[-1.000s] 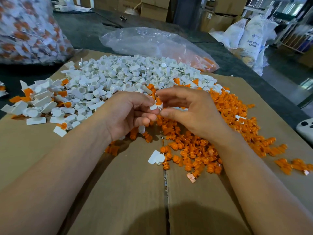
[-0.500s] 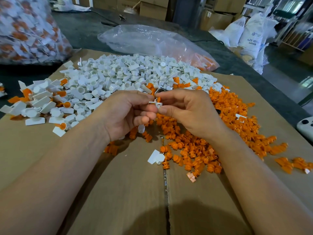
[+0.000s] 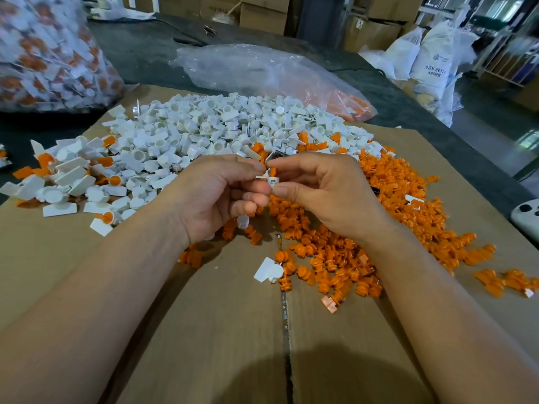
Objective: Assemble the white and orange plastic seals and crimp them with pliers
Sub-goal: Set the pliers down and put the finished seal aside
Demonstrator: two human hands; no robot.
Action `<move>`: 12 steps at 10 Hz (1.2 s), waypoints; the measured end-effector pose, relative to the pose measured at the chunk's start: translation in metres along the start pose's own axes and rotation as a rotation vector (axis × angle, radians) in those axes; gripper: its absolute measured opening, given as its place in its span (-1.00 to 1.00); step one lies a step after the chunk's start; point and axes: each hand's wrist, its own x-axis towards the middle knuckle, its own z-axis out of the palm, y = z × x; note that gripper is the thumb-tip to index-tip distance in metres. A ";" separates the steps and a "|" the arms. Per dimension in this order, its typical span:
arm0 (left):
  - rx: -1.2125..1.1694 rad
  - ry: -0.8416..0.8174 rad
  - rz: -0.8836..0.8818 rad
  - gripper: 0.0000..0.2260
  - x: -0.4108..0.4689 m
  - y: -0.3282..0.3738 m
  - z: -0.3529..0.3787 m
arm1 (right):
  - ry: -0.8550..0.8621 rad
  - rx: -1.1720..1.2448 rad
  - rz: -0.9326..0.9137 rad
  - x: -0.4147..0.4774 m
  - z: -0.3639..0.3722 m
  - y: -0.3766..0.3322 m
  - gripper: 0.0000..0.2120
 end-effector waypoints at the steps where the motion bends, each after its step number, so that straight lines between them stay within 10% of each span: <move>1: 0.001 -0.003 0.002 -0.93 0.000 0.000 0.000 | -0.005 0.000 0.005 0.000 0.000 0.000 -0.64; 12: 0.048 0.000 0.031 -0.87 0.002 -0.002 -0.001 | -0.018 -0.043 0.009 0.000 -0.002 0.000 -0.65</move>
